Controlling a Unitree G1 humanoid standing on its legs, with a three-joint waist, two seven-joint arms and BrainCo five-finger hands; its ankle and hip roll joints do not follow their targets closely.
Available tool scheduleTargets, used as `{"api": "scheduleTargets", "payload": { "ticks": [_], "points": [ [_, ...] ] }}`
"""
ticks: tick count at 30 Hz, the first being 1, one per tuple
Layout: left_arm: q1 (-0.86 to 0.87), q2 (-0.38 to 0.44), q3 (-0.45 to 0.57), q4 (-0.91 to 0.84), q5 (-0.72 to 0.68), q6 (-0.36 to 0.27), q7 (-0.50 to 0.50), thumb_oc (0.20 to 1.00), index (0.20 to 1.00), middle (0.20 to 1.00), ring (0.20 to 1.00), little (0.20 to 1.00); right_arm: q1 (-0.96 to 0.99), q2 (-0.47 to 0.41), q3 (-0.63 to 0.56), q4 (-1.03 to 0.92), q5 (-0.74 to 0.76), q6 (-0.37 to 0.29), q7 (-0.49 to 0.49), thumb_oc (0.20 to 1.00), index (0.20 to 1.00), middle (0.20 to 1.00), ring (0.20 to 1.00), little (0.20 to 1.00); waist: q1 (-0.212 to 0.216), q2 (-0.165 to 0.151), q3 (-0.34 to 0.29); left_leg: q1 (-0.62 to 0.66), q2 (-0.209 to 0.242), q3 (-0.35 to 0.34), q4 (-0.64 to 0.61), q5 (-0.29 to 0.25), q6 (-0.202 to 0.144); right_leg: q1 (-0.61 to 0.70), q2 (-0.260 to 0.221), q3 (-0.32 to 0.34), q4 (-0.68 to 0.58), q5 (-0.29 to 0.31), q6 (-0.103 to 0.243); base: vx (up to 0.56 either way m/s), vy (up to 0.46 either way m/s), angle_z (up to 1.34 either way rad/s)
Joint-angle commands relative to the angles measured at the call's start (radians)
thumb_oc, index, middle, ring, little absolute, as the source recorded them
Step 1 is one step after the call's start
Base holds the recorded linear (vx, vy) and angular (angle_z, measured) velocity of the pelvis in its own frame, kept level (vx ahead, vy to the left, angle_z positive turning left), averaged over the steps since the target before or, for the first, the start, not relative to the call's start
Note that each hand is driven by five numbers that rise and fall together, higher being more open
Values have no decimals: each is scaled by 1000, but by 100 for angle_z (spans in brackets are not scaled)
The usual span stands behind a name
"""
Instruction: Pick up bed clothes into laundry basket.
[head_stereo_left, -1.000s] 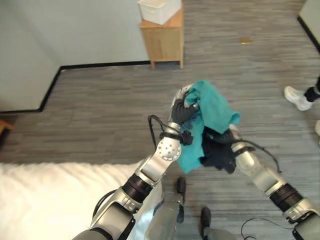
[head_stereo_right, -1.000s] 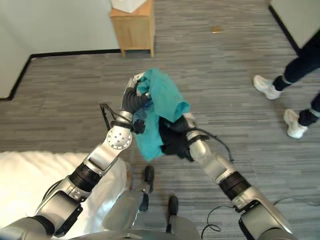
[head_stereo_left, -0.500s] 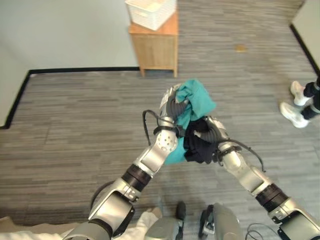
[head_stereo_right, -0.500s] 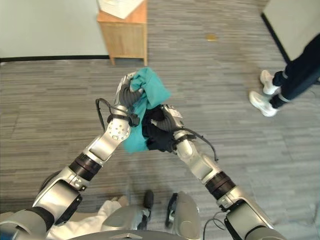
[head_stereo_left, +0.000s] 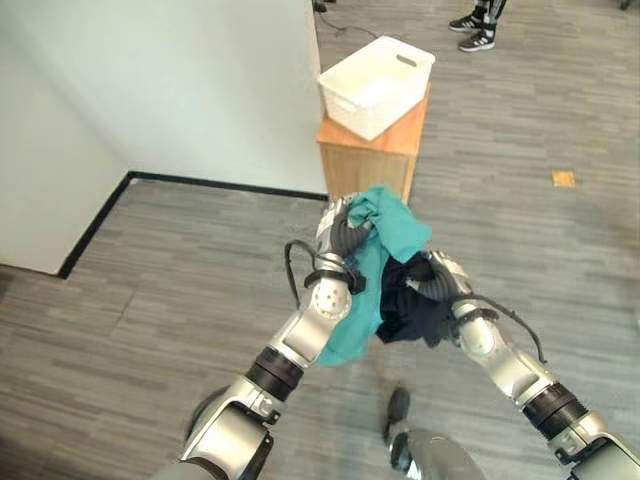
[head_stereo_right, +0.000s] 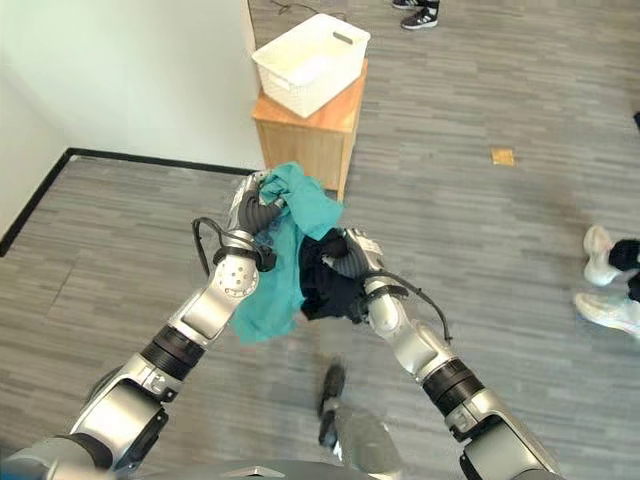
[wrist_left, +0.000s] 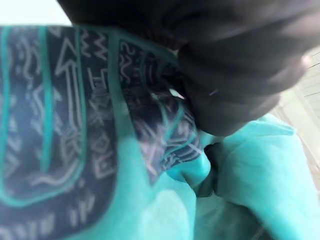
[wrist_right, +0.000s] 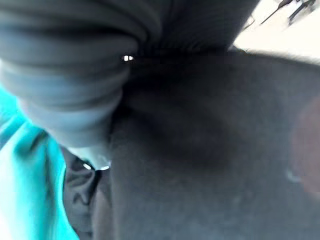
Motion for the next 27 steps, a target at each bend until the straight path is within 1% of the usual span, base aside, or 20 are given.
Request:
{"api": "scheduleTargets", "payload": {
  "ticks": [1,2,3,5,7,8,9,10,11,13,16,17,18,19,20,22,24,25,26,27],
  "points": [
    [-69,4,-43,-43,16,-55,14,200,200,200,200,200,-74,-8,16,-89,-55,-59,-39,200,200,200,200,200,72,-23,15,-50,-17,-47,-125,135,40,64,-89,-32,-118,146,252,495,-226,-60],
    [-87,-4,-49,-43,-8,-46,27,200,200,200,200,200,-95,-16,18,-95,-63,-49,-51,200,200,200,200,200,103,-43,36,-169,-15,-37,-106,75,70,102,-98,5,-118,111,249,369,-62,-97],
    [-96,-14,-51,-39,-13,-40,35,200,200,200,200,200,-103,-18,21,-93,-69,-43,-64,200,200,200,200,200,121,-45,44,-209,-22,-31,-177,33,86,119,-95,21,-118,88,249,528,-57,-97],
    [-90,-23,-43,-42,-22,-34,40,200,200,200,200,200,-95,-24,17,-101,-71,-45,-76,200,200,200,200,200,131,-39,38,-230,-60,-15,-359,0,101,139,-84,42,-118,56,261,407,53,-75],
    [-60,-15,-23,-44,-16,-33,41,200,200,200,200,200,-68,-33,11,-86,-103,-39,-88,200,200,200,200,200,147,-18,18,-223,-71,17,-658,88,93,183,-62,52,-118,19,271,435,65,-77],
    [-56,-16,-23,-46,-16,-33,40,200,200,200,200,200,-65,-34,12,-86,-104,-39,-89,200,200,200,200,200,150,-21,17,-201,-75,22,-694,104,93,186,-66,56,-118,17,271,528,45,-68],
    [-36,-9,-16,-50,-3,-37,37,200,200,200,200,200,-61,-35,5,-55,-137,-29,-106,200,200,200,200,200,158,3,10,-225,-56,124,-863,195,78,242,-40,42,-118,-22,261,523,45,-69],
    [-34,-9,-12,-52,0,-39,35,200,200,200,200,200,-80,-37,-2,-25,-155,-19,-128,200,200,200,200,200,161,10,8,-246,-48,225,-914,202,79,277,-30,30,-118,-50,256,647,68,-64],
    [-36,-11,-10,-53,-2,-37,35,200,200,200,200,200,-99,-33,-9,-13,-173,-1,-137,200,200,200,200,200,163,15,0,-264,-41,273,-915,212,82,306,-22,26,-118,-63,252,327,38,-34],
    [-38,-9,0,-60,-2,-31,29,200,200,200,200,200,-120,-28,-8,-18,-198,13,-129,200,200,200,200,200,173,13,-24,-237,-35,296,-916,196,98,328,-16,23,-118,-66,261,378,26,34],
    [-35,-6,-2,-56,-8,-30,30,200,200,200,200,200,-129,-21,-7,-20,-218,21,-133,200,200,200,200,200,180,12,-36,-226,-52,276,-916,209,113,342,-15,35,-115,-59,262,360,3,17],
    [-19,40,-42,6,-65,-55,12,200,200,200,200,200,-289,-253,-86,132,4,-19,-124,200,200,200,200,200,201,-45,-66,-143,-77,255,-916,196,152,306,-35,35,205,22,364,659,2,18],
    [-22,48,-24,-13,-93,-48,31,200,200,200,200,200,-284,-341,-197,44,124,-39,-94,200,200,200,200,200,173,-47,-59,-115,-67,263,-916,188,159,221,-56,44,357,69,409,901,16,-11],
    [-35,72,-36,30,-80,-45,21,200,200,200,200,200,-430,-512,-152,104,194,-68,-82,200,200,200,200,200,136,-31,-47,-58,-30,252,-916,168,152,86,-92,36,550,122,438,442,32,-4],
    [-48,77,-56,56,-83,-49,22,200,200,200,200,200,-502,-546,-103,162,211,-57,-67,200,200,200,200,200,130,-28,-39,-34,-22,239,-916,157,145,46,-128,11,557,90,423,419,-38,5],
    [-66,75,-58,63,-92,-58,20,200,200,200,200,200,-594,-572,-45,212,235,-54,-59,200,200,200,200,200,118,-22,-33,-35,-9,228,-916,157,134,22,-156,-13,507,71,399,203,-113,32],
    [-72,76,-57,45,-76,-67,5,200,200,200,200,200,-642,-645,-18,252,287,-54,-37,200,200,200,200,200,93,-24,-26,-31,1,180,-916,135,104,-15,-216,-14,265,39,360,276,-268,53],
    [-70,77,-61,45,-69,-71,-4,200,200,200,200,200,-648,-665,-9,267,291,-54,-33,200,200,200,200,200,86,-30,-28,-17,-1,158,-916,114,94,2,-222,-5,143,44,362,303,-279,97],
    [-42,75,-41,14,-28,-29,-21,200,200,200,200,200,-633,-728,16,265,252,-36,-55,200,200,200,200,200,78,-47,-24,-13,6,162,-916,92,88,25,-238,-1,17,71,365,262,-280,98],
    [-27,75,-61,-10,-62,-88,-27,200,200,200,200,200,-657,-734,-4,304,255,-14,-15,200,200,200,200,200,93,-57,-31,-3,3,149,-916,90,84,66,-234,-10,-14,81,373,222,-256,110]
  ]
}}
